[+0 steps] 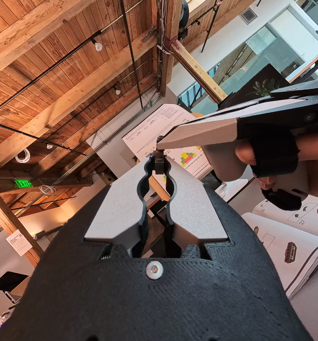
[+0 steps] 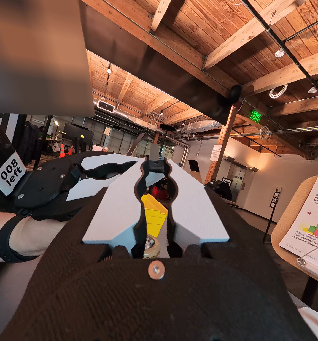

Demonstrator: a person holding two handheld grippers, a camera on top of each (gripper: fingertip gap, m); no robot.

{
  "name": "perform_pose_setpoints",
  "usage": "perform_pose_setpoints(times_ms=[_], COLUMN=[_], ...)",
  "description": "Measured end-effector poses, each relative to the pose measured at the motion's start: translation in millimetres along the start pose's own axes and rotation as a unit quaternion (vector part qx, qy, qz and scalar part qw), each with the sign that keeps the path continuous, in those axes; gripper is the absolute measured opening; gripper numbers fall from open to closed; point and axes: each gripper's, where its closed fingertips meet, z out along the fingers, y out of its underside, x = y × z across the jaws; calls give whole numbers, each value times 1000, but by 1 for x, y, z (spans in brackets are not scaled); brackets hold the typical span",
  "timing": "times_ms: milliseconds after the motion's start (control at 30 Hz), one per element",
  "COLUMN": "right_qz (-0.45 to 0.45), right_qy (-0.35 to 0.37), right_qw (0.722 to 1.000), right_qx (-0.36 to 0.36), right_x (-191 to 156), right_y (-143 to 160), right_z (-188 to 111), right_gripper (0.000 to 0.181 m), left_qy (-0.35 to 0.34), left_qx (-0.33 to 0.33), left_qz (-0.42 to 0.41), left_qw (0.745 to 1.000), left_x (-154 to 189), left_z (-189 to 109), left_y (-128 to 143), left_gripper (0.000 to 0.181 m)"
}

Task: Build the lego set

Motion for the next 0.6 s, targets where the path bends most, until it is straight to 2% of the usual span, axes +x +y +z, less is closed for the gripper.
perform_pose_setpoints(times_ms=[600], right_qz=[-14], right_qy=[-4], right_qw=[1000], right_qx=[-10], right_x=[1], right_y=[1], right_z=[0], right_gripper=[14], left_qy=[8], left_qx=[-1], left_qz=[-10], left_qw=[1000], left_x=[1], left_z=[0], left_y=[-2], left_gripper=[9])
